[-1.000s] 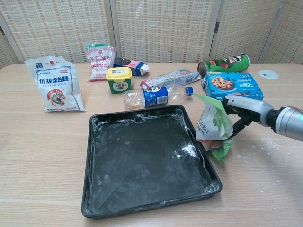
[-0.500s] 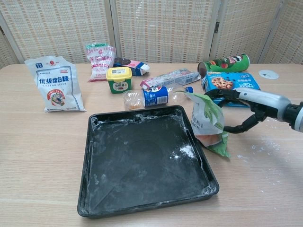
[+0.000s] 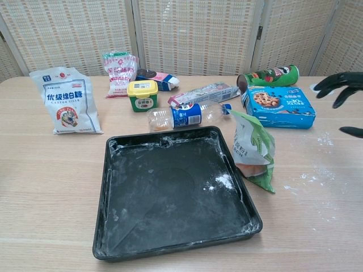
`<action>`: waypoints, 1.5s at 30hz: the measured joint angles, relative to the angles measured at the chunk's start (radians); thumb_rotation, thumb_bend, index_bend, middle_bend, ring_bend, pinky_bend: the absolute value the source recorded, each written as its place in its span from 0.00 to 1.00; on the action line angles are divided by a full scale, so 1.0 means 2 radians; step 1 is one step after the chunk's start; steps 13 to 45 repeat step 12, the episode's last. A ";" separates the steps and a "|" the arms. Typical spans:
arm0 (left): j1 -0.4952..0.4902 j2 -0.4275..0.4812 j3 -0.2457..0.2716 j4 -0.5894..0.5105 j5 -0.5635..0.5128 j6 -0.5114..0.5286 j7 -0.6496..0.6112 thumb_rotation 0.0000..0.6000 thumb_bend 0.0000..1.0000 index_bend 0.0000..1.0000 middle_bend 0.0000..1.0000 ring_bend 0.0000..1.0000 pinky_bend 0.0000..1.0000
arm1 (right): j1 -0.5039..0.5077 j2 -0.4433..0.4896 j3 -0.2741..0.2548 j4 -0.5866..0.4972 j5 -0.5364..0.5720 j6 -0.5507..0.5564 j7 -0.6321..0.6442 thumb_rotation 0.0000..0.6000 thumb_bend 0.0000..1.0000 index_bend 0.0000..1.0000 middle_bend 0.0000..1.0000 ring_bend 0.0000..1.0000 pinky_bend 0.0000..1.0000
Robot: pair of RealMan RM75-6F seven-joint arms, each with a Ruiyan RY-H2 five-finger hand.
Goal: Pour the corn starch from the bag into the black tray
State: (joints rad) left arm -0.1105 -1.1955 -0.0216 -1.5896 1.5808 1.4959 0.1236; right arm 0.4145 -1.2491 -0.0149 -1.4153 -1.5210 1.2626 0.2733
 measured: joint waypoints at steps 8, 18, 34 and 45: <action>0.001 -0.005 -0.005 -0.006 0.009 0.020 0.009 1.00 0.46 0.27 0.15 0.20 0.02 | -0.094 0.085 -0.010 -0.110 0.024 0.105 -0.090 1.00 0.34 0.18 0.24 0.31 0.19; 0.002 -0.005 -0.004 -0.014 0.017 0.026 0.015 1.00 0.46 0.27 0.15 0.20 0.02 | -0.135 0.092 -0.016 -0.127 0.023 0.147 -0.104 1.00 0.34 0.18 0.24 0.31 0.19; 0.002 -0.005 -0.004 -0.014 0.017 0.026 0.015 1.00 0.46 0.27 0.15 0.20 0.02 | -0.135 0.092 -0.016 -0.127 0.023 0.147 -0.104 1.00 0.34 0.18 0.24 0.31 0.19; 0.002 -0.005 -0.004 -0.014 0.017 0.026 0.015 1.00 0.46 0.27 0.15 0.20 0.02 | -0.135 0.092 -0.016 -0.127 0.023 0.147 -0.104 1.00 0.34 0.18 0.24 0.31 0.19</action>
